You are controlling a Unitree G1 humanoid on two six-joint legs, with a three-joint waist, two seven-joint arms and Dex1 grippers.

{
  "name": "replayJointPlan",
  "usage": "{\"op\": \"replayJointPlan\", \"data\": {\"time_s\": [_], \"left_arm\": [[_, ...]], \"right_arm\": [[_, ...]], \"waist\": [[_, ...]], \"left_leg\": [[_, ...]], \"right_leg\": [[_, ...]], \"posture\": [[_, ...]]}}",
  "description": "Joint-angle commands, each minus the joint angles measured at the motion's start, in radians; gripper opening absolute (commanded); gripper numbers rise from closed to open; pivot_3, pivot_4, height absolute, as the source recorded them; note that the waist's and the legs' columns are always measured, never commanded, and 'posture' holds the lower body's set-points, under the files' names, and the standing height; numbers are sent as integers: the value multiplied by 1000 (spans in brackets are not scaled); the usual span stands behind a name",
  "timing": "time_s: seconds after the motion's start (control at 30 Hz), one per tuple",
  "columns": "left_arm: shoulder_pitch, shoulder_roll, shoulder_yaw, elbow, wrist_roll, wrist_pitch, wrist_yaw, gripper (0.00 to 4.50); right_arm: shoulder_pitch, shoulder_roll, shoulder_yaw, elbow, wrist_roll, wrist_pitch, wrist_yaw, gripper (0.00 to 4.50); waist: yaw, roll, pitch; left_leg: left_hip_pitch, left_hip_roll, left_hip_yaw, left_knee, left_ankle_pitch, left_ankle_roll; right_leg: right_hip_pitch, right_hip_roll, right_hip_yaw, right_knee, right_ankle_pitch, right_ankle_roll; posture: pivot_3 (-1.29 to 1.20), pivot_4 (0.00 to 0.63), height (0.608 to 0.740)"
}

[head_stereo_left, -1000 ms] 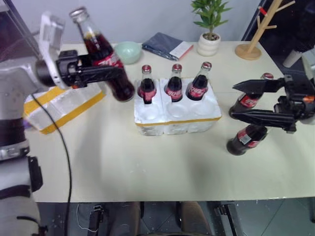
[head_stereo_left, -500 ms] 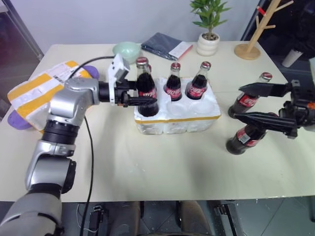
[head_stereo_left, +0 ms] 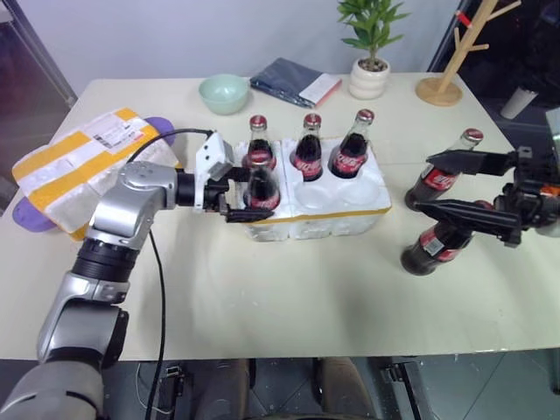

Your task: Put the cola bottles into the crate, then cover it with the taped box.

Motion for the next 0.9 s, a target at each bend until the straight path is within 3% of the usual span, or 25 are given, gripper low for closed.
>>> {"op": "replayJointPlan", "data": {"time_s": [0.03,0.13,0.27,0.37,0.43,0.57,0.7,0.9], "left_arm": [[-24,50,110,-102,-121,119,-14,4485],[-72,141,228,-186,-314,328,-51,4485],[-131,254,342,-244,-526,555,-65,4485],[-94,348,348,-338,-611,627,-129,4485],[-35,371,306,-403,-572,572,-150,4485],[24,342,219,-426,-479,464,-128,4485],[38,285,146,-407,-390,364,-102,4485],[38,218,108,-398,-348,312,-73,4485]], "right_arm": [[3,-17,-45,7,-10,-19,13,4500],[-7,-51,-176,58,70,64,23,4500],[141,-84,-402,35,34,147,133,4500],[382,-16,-639,-72,5,240,220,4500],[531,59,-715,-152,-16,254,225,4500],[700,231,-697,-268,-102,169,130,4500],[773,415,-557,-355,-219,40,-24,4500],[684,529,-377,-310,-275,-49,-229,4500]], "waist": [[0,0,0],[-1,0,0],[1,0,0],[4,0,-1],[4,0,-1],[4,-1,-1],[2,-1,-1],[0,-1,-2]], "left_leg": [[0,0,0,0,0,0],[-1,0,0,0,0,0],[0,0,-1,-2,0,0],[1,0,-1,-2,-1,1],[1,0,0,-2,-1,1],[4,0,0,0,0,1],[5,2,1,5,0,0],[2,2,1,4,0,0]], "right_leg": [[0,0,0,0,0,0],[-1,0,0,0,0,0],[-1,0,-1,0,0,0],[2,0,-1,-1,-1,1],[3,0,-1,-1,-1,1],[6,0,0,-1,-1,-1],[10,1,0,-2,-2,-5],[6,1,1,-2,-2,-6]], "posture": [[0,150,740],[0,150,740],[0,150,740],[0,150,740],[0,150,740],[0,150,740],[0,150,740],[0,150,740]]}}
